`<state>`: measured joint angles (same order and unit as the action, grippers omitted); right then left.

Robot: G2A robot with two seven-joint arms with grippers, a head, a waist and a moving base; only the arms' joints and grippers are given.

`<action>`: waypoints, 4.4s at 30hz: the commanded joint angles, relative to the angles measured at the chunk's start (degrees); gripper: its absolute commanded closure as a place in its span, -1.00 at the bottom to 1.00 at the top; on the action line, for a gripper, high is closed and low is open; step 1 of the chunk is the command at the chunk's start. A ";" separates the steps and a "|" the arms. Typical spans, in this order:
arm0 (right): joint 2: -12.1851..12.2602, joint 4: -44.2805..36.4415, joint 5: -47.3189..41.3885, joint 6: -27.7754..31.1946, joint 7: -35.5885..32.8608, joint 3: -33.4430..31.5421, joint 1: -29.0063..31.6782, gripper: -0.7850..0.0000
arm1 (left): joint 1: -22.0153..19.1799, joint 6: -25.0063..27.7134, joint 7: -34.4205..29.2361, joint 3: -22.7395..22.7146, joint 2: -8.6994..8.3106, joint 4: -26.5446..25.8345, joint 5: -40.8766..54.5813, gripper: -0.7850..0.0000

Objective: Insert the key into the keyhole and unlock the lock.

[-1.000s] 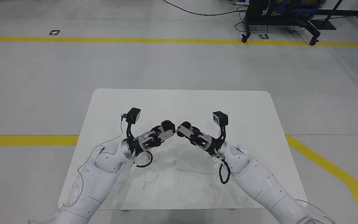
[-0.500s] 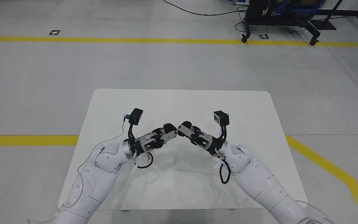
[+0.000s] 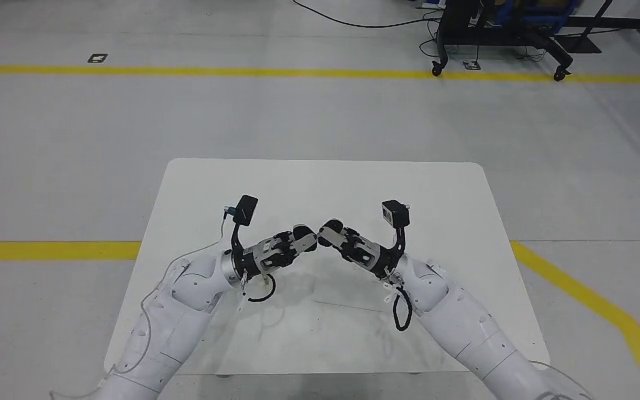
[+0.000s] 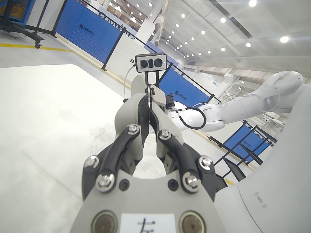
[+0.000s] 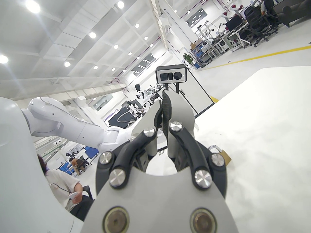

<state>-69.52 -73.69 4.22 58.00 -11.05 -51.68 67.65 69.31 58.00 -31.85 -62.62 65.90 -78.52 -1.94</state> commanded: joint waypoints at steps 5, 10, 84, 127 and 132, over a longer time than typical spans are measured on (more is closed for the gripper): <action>0.11 -1.08 0.82 0.00 -0.71 -0.74 0.79 0.01 | -0.29 -0.40 0.37 1.36 0.08 1.31 3.62 1.00; 0.06 -1.36 0.91 0.00 -0.94 -1.11 0.97 -1.00 | -1.01 -0.56 -1.14 1.83 -0.12 2.13 7.71 1.00; 7.88 -12.30 1.51 -11.29 -31.77 -12.90 4.86 1.00 | -5.04 -7.78 -12.19 4.81 -3.06 -2.69 -0.15 -1.00; 9.56 -8.48 -2.84 -4.57 -22.19 -22.99 9.40 1.00 | 24.62 -67.90 -38.25 -8.38 -8.12 -51.95 -66.88 -1.00; 9.56 -8.48 -2.84 -4.57 -22.19 -22.99 9.40 1.00 | 17.64 -79.95 -37.29 1.19 -5.93 -45.75 -74.87 -1.00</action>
<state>-59.97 -82.17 1.38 53.43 -33.24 -74.67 77.04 88.33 -19.91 -69.77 -63.01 59.57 -125.70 -77.20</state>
